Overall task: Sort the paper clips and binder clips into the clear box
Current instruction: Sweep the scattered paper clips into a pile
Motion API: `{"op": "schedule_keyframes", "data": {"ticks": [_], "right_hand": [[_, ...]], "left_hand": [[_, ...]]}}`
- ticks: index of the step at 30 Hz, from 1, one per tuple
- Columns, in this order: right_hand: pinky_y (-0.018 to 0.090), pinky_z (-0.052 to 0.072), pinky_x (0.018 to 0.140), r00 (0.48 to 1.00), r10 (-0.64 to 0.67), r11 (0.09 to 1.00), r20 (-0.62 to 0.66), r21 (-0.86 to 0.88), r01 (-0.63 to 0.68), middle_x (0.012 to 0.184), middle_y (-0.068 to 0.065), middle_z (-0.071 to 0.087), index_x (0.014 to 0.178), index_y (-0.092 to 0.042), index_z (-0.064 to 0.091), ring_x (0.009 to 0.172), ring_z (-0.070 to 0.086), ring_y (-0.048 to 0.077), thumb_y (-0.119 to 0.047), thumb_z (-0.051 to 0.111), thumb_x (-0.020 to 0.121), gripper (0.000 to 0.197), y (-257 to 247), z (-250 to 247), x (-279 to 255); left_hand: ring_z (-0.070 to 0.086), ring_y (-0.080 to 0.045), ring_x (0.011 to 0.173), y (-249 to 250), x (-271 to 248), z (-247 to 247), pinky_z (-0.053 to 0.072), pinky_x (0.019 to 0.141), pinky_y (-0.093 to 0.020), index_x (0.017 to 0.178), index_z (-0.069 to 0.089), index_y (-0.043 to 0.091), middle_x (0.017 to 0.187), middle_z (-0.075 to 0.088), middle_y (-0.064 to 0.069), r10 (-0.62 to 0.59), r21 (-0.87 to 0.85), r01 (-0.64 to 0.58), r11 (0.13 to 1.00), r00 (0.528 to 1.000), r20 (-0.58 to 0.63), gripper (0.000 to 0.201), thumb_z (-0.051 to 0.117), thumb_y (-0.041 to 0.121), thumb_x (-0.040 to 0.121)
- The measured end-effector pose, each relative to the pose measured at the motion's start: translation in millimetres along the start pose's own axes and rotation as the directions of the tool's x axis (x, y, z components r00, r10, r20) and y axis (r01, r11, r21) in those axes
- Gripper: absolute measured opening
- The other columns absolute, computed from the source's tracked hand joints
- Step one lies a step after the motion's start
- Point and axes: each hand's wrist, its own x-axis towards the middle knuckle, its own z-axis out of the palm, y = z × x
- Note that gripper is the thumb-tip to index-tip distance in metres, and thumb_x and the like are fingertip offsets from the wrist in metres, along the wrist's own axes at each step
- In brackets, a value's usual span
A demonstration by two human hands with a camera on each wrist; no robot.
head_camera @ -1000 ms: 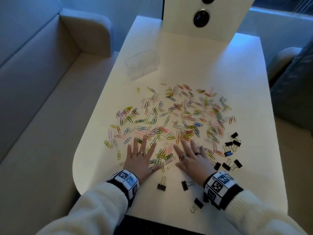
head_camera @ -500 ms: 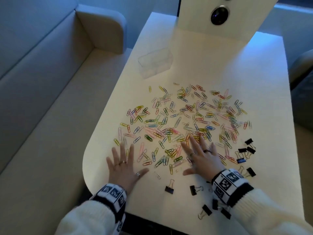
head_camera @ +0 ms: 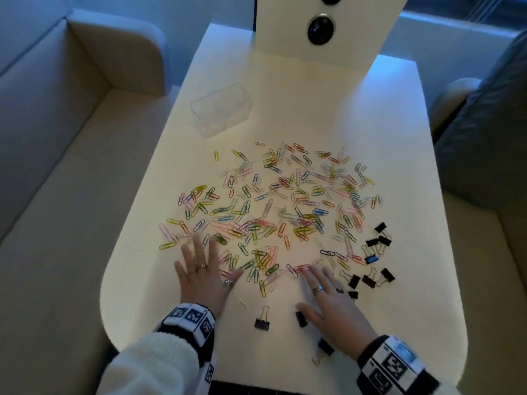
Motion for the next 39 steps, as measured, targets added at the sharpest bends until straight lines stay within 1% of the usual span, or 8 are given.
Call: {"op": "schedule_keyframes", "data": {"ticks": [4,7,11,18,25,31,35,39], "right_hand": [[0.038,0.034,0.104,0.983,0.096,0.982,-0.158,-0.147,-0.120,0.142,0.000,0.043,0.137,-0.022,0.035,0.136,0.022,0.020,-0.056,0.001,0.091,0.066,35,2,-25],[0.048,0.050,0.087,0.975,0.085,0.962,-0.205,-0.236,-0.134,0.133,0.003,0.053,0.131,-0.024,0.044,0.127,0.040,0.029,-0.046,0.012,0.095,0.053,45,3,-26],[0.054,0.048,0.087,0.980,-0.028,0.921,-0.199,-0.387,-0.053,0.135,0.001,0.052,0.127,-0.023,0.053,0.125,0.040,0.033,-0.047,0.030,0.083,0.055,51,6,-15],[0.055,0.046,0.089,0.982,0.038,0.934,-0.186,-0.342,-0.101,0.133,0.001,0.054,0.125,-0.023,0.054,0.126,0.040,0.032,-0.048,0.012,0.093,0.058,79,10,-28],[0.044,0.051,0.087,0.983,0.070,0.972,-0.168,-0.209,-0.105,0.131,-0.001,0.056,0.126,-0.020,0.055,0.120,0.053,0.024,-0.044,0.010,0.096,0.059,88,9,-29],[0.038,0.053,0.086,0.960,0.024,0.987,-0.279,-0.144,-0.067,0.129,-0.003,0.057,0.125,-0.021,0.055,0.120,0.054,0.022,-0.045,0.013,0.096,0.056,112,7,-35],[0.041,0.054,0.085,0.934,0.017,0.985,-0.358,-0.154,-0.077,0.131,0.002,0.056,0.125,-0.014,0.055,0.120,0.053,0.027,-0.039,0.033,0.085,0.052,122,-4,-22],[0.042,0.055,0.081,0.943,0.058,0.975,-0.328,-0.186,-0.124,0.129,0.001,0.057,0.123,-0.014,0.058,0.115,0.057,0.027,-0.035,0.032,0.081,0.053,131,-13,-11]], "left_hand": [[-0.009,-0.031,0.142,28,-12,-2,-0.010,0.112,-0.043,0.146,0.013,0.013,0.155,-0.015,-0.009,0.352,0.187,-0.353,0.917,0.935,0.039,0.081,0.003,0.066,0.086],[0.017,-0.032,0.140,56,-28,13,0.013,0.111,-0.049,0.138,0.035,0.013,0.152,0.025,-0.008,0.629,0.301,-0.655,0.693,0.754,0.191,0.065,0.014,0.055,0.092],[-0.031,-0.024,0.132,96,-29,16,-0.016,0.110,-0.046,0.138,-0.021,0.019,0.147,-0.026,0.003,0.690,0.327,-0.805,0.495,0.593,0.414,0.079,-0.017,0.064,0.073],[-0.033,-0.025,0.133,102,-16,3,-0.024,0.108,-0.046,0.132,-0.030,0.019,0.140,-0.036,0.000,0.574,0.420,-0.700,0.578,0.714,0.400,0.084,-0.024,0.066,0.062],[-0.027,-0.015,0.138,164,6,9,-0.014,0.115,-0.041,0.145,-0.016,0.020,0.151,-0.026,0.004,0.667,0.333,-0.810,0.483,0.586,0.460,0.068,0.006,0.057,0.092],[-0.031,-0.016,0.134,168,8,3,-0.015,0.113,-0.040,0.139,-0.023,0.021,0.140,-0.034,0.005,0.607,0.377,-0.744,0.552,0.668,0.430,0.088,-0.022,0.066,0.063],[-0.025,-0.017,0.139,200,7,15,-0.014,0.115,-0.041,0.144,-0.016,0.018,0.152,-0.022,0.003,0.673,0.362,-0.790,0.496,0.612,0.415,0.069,0.000,0.057,0.090],[-0.021,-0.016,0.141,211,14,20,-0.011,0.117,-0.041,0.145,-0.014,0.016,0.154,-0.018,0.002,0.648,0.398,-0.751,0.527,0.659,0.383,0.067,0.008,0.054,0.094]]}}
